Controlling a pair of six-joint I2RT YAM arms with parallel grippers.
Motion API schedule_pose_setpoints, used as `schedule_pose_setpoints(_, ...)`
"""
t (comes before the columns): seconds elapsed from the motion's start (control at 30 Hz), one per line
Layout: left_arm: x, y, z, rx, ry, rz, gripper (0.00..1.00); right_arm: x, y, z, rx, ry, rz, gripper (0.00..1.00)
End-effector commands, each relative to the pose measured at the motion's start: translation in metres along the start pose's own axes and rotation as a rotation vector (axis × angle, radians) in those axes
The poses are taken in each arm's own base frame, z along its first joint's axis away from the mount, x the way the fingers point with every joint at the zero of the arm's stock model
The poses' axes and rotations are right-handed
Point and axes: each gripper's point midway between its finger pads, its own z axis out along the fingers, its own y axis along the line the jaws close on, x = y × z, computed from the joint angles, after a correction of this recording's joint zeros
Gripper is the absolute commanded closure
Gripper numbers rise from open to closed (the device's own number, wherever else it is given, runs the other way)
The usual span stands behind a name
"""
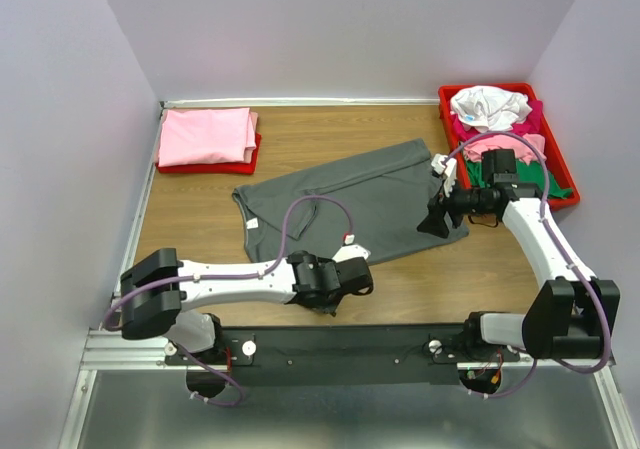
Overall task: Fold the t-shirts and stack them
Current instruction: Fold the tshirt
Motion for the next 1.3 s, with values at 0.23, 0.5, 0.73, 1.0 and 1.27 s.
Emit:
schedule_pose_setpoints(0.23, -0.028, -0.022, -0.029, 0.178, -0.104, -0.012, 1.00, 0.059, -0.040, -0.024, 0.243, 0.316, 0.024, 0.20)
schedule_pose_setpoints(0.5, -0.002, -0.022, -0.021, 0.213, -0.050, 0.022, 0.57, 0.059, -0.032, -0.014, 0.182, 0.288, 0.070, 0.20)
schedule_pose_setpoints(0.73, -0.010, -0.019, -0.026, 0.210, -0.086, 0.082, 0.51, 0.059, -0.027, -0.004, 0.124, 0.261, 0.112, 0.20)
schedule_pose_setpoints(1.0, 0.017, -0.026, -0.007, 0.243, 0.011, 0.176, 0.51, 0.058, -0.026, -0.004, 0.124, 0.257, 0.118, 0.20)
schedule_pose_setpoints(1.27, 0.025, -0.023, 0.012, 0.207, 0.056, 0.219, 0.51, 0.061, -0.020, -0.002, 0.104, 0.249, 0.130, 0.20)
